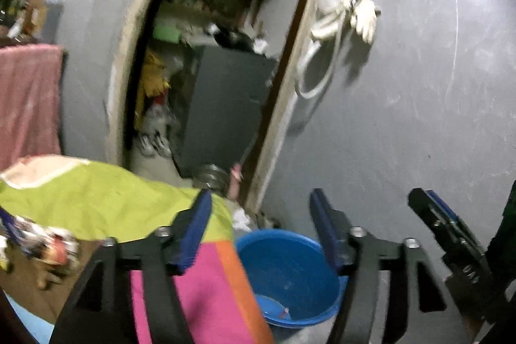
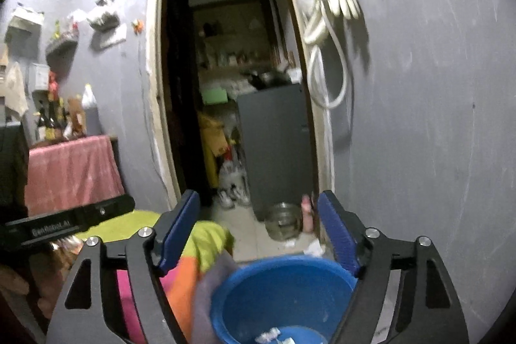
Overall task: Collect trash
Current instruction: 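Move both open tools back over the remaining trash on the table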
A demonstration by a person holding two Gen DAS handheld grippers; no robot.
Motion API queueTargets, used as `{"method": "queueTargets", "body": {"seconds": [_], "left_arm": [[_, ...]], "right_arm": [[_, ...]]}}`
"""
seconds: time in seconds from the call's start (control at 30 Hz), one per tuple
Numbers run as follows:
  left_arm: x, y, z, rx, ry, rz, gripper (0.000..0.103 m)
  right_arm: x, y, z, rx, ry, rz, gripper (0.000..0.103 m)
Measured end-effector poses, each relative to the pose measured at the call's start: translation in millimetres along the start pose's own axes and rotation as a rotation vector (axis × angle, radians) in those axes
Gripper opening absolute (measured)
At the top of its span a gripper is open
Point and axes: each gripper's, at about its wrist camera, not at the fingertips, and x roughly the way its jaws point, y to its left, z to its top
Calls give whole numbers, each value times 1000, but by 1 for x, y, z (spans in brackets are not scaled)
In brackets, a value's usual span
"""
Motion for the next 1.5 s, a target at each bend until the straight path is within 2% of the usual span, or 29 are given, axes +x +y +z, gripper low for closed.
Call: {"method": "queueTargets", "body": {"seconds": [0.07,0.13,0.23,0.27,0.37,0.47,0.67,0.87,1.0,1.13,1.5], "left_arm": [[-17,9,5,-2,-27,23,63],[-33,21,10,-11,-52,50,81],[-61,42,15,-30,-107,80,87],[-68,48,16,-29,-117,92,87],[-92,67,16,-36,-153,127,99],[-114,84,15,-39,-173,157,100],[-155,111,9,3,-211,263,100],[-179,144,-3,18,-215,367,100],[-186,169,-15,12,-195,430,100],[-185,195,-29,0,-138,479,100],[-158,233,-70,-27,44,495,100]], "right_arm": [[-6,12,9,-9,-21,18,83],[-12,24,14,-16,-43,32,89],[-20,44,21,-23,-80,58,103],[-23,52,23,-24,-94,72,103],[-28,73,27,-31,-117,95,103],[-35,95,27,-42,-151,118,103],[-38,141,20,-57,-192,175,103],[-30,184,8,-82,-201,221,103],[-17,209,-3,-91,-173,262,103],[0,225,-14,-118,-114,289,103],[61,237,-50,-155,135,330,103]]}}
